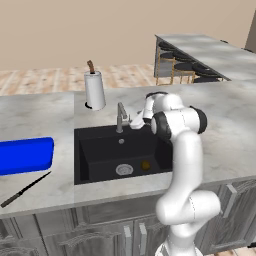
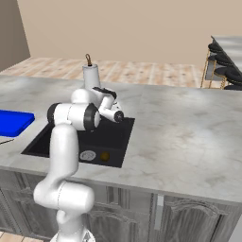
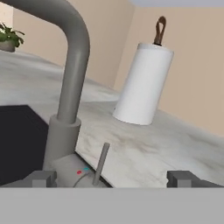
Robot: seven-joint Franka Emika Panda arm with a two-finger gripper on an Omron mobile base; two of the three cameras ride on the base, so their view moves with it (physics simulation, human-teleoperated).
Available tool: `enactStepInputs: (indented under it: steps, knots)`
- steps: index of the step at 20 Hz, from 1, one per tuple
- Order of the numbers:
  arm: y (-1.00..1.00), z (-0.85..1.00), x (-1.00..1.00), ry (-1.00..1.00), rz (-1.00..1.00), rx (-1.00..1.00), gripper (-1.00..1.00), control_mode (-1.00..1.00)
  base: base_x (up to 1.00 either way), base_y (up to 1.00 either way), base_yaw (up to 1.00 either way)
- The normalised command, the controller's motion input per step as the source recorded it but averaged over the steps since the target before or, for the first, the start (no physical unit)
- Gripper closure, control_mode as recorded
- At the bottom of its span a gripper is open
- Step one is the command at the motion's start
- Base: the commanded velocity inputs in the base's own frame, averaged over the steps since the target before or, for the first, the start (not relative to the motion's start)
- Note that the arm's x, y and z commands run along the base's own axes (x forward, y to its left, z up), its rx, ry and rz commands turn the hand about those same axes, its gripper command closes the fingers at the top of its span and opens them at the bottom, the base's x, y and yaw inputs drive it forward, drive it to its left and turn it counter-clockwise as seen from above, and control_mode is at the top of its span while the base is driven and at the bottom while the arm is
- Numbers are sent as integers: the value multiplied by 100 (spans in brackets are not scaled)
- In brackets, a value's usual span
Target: Pick up all produce items and place them in the sink. Turn on the sink faucet to wash them. Then turn the sink off and put them in the tray.
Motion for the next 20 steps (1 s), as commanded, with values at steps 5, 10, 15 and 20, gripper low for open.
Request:
enactStepInputs:
  steps: [5, 10, 15, 20]
  knots:
    - [1, -10, 28, 0, 0, -2, -100, -100, 0, 0, 0]
    - [12, -4, 18, 0, 0, -1, -100, -100, 0, 0, 0]
    - [29, 0, 13, 0, 1, 0, -100, -100, 0, 0, 0]
    - [12, -5, 21, 0, 0, -1, -100, -100, 0, 0, 0]
